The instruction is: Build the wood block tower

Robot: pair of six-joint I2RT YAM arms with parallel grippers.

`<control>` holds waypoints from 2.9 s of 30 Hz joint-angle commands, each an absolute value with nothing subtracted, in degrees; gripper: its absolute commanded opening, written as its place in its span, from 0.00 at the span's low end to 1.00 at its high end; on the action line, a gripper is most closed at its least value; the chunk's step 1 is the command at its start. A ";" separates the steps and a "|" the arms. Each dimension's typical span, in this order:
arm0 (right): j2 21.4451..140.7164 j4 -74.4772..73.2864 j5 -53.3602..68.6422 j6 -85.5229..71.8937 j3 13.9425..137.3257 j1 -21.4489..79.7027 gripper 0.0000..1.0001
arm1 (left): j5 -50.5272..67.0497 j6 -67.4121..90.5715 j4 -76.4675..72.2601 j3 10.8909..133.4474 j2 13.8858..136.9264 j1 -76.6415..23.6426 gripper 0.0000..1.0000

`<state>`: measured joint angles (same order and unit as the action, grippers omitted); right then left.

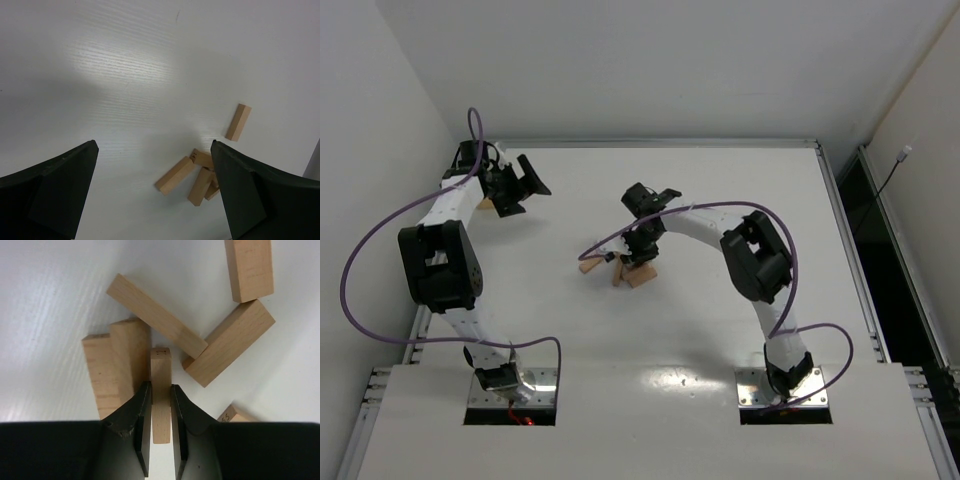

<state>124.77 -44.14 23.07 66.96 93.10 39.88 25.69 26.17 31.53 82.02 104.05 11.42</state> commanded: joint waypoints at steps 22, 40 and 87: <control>115.65 -3.80 56.43 -36.10 72.25 5.55 0.00 | 31.90 23.47 29.00 83.06 102.13 11.25 0.95; 126.91 -12.29 44.22 -38.15 76.20 4.49 0.16 | 30.76 21.36 29.53 82.53 101.69 11.25 0.95; 121.99 -38.58 3.25 -22.32 88.68 22.15 0.53 | 30.76 22.41 29.00 80.33 100.11 11.25 0.95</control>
<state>120.31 -39.07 3.14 -20.60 87.96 21.69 30.41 22.13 30.04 80.88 103.07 11.31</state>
